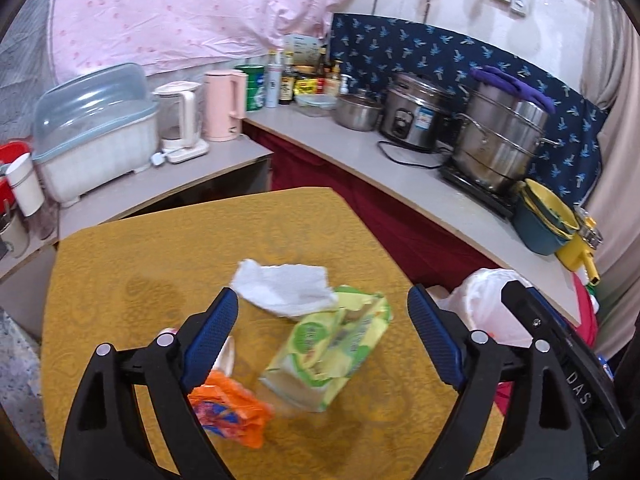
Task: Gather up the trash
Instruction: 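Move both tools back from the bin toward the remaining trash, then grasp the white paper towel with the right tool while the left tool grasps the orange snack bag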
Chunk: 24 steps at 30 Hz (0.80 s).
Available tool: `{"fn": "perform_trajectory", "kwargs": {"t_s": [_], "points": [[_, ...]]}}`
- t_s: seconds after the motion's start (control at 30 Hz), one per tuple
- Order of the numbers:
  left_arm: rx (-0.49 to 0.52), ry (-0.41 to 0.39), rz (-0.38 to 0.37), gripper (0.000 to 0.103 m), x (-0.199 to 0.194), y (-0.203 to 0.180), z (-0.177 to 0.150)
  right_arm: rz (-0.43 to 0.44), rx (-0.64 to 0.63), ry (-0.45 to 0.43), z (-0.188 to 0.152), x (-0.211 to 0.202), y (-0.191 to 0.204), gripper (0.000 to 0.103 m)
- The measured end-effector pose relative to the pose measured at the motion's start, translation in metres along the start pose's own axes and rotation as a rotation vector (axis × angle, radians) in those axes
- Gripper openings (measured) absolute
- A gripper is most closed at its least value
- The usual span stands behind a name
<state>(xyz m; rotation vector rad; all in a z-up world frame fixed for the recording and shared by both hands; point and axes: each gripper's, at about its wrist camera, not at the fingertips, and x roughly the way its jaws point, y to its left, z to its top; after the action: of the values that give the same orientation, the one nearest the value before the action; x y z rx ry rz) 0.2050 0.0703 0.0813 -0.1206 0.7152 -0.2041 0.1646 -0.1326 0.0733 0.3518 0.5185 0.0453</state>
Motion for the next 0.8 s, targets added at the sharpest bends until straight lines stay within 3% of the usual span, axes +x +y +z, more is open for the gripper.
{"fn": "perform_trajectory", "kwargs": {"t_s": [0.5,0.8], "points": [[-0.079,0.047,0.109,0.092,-0.004,0.081,-0.029,0.056,-0.08,0.089,-0.022,0.04,0.063,0.046],[-0.176,0.184,0.126,0.093,0.022,0.128,-0.07,0.072,-0.106,0.174,-0.037,0.088,0.085,0.046]]}}
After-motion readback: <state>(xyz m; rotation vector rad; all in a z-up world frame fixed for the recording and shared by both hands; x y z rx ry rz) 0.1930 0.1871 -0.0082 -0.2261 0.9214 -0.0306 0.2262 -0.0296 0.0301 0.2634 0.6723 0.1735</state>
